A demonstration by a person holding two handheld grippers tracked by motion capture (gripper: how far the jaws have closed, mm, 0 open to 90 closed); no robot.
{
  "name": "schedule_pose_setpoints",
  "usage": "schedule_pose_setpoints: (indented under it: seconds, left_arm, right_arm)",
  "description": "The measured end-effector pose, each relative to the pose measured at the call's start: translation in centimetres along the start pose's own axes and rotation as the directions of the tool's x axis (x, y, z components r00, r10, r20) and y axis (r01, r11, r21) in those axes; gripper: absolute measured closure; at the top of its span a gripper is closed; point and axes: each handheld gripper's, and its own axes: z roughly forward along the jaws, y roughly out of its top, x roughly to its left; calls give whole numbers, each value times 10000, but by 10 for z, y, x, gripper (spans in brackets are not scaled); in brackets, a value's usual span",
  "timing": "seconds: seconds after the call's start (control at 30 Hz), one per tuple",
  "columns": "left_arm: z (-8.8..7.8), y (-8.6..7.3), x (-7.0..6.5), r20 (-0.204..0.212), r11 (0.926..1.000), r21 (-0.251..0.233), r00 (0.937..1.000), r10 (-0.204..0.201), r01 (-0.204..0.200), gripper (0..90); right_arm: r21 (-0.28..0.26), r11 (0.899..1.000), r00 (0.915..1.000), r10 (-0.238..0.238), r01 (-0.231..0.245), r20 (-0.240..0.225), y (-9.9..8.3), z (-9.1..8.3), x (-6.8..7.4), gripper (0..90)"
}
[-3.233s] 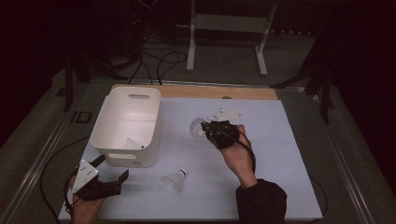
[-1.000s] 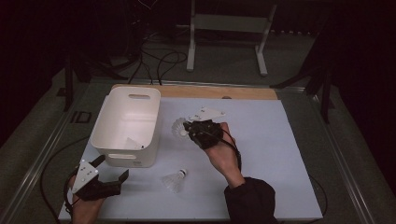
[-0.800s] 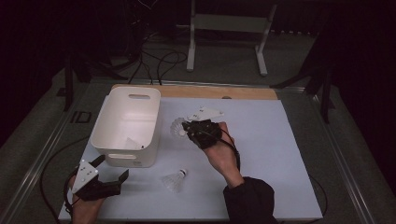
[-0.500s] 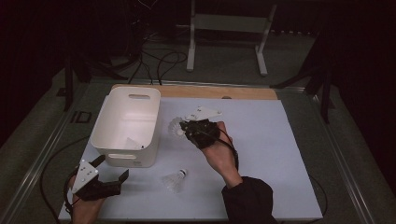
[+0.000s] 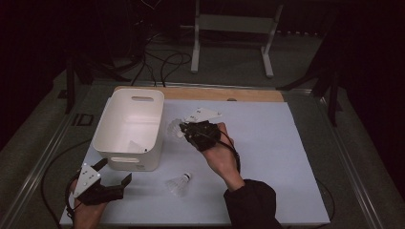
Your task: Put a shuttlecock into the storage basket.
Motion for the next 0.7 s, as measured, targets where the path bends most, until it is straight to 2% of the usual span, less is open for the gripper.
schedule_pose_setpoints:
  seconds: [0.7]
  left_arm:
    - [0, 0, 0, -26, 10000, -9, 10000, -8, 8, 11]
  right_arm:
    - [-118, 9999, 9999, -75, 74, -79, 9, 6, 6, 887]
